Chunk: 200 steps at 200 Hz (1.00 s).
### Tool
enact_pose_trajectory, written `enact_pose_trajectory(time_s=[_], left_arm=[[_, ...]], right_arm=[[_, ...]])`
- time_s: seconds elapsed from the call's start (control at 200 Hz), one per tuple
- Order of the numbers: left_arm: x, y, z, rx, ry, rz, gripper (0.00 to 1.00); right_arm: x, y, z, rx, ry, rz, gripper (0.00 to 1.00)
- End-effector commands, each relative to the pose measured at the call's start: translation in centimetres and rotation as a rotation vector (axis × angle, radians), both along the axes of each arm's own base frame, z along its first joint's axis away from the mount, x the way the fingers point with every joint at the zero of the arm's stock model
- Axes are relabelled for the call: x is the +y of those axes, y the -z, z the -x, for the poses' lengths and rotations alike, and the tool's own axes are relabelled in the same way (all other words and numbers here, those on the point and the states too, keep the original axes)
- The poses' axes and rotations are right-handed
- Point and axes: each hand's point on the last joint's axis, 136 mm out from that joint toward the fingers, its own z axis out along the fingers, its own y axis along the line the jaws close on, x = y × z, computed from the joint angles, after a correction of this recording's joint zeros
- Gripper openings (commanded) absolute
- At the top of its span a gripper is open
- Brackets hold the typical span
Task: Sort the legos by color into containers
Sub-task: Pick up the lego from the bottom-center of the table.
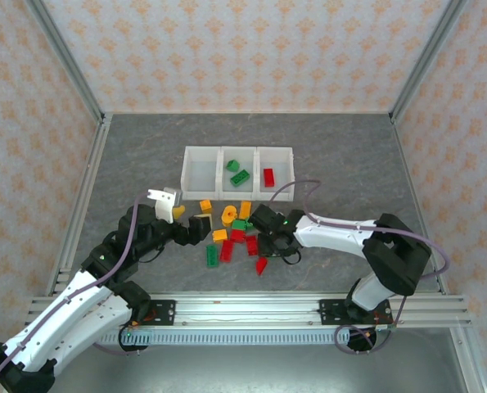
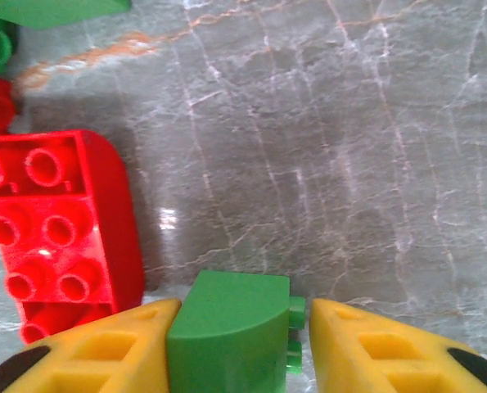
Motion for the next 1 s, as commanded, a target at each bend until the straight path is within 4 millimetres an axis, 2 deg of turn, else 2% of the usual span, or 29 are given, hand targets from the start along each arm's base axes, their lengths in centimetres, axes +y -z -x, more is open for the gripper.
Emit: enact_pose_trajectory(time_s=[0.0, 0.155, 0.395, 0.601, 0.781, 0.996], left_arm=[[-0.2, -0.7, 0.1, -0.025, 0.008, 0.008, 0.99], [-0.2, -0.7, 0.0, -0.026, 0.007, 0.008, 0.99], [-0.2, -0.8, 0.1, -0.028, 0.008, 0.009, 0.99], [-0.1, -0.8, 0.1, -0.031, 0.007, 0.011, 0.99], [-0.1, -0.8, 0.1, -0.031, 0.002, 0.010, 0.99], [0.1, -1.1, 0.2, -0.043, -0.002, 0.016, 0.99]], right_arm=[[-2.0, 0.7, -0.1, -0.022, 0.013, 0.100, 0.41], [-2.3, 0.8, 0.0, -0.023, 0.018, 0.113, 0.39], [-3.0, 1.8, 0.2, -0.016, 0.014, 0.153, 0.44], [-2.9, 1.7, -0.3, -0.026, 0.003, 0.170, 0.33], [-2.4, -0.7, -1.5, -0.086, 0.002, 0.165, 0.26], [-0.3, -6.5, -4.8, -0.242, 0.008, 0.100, 0.23]])
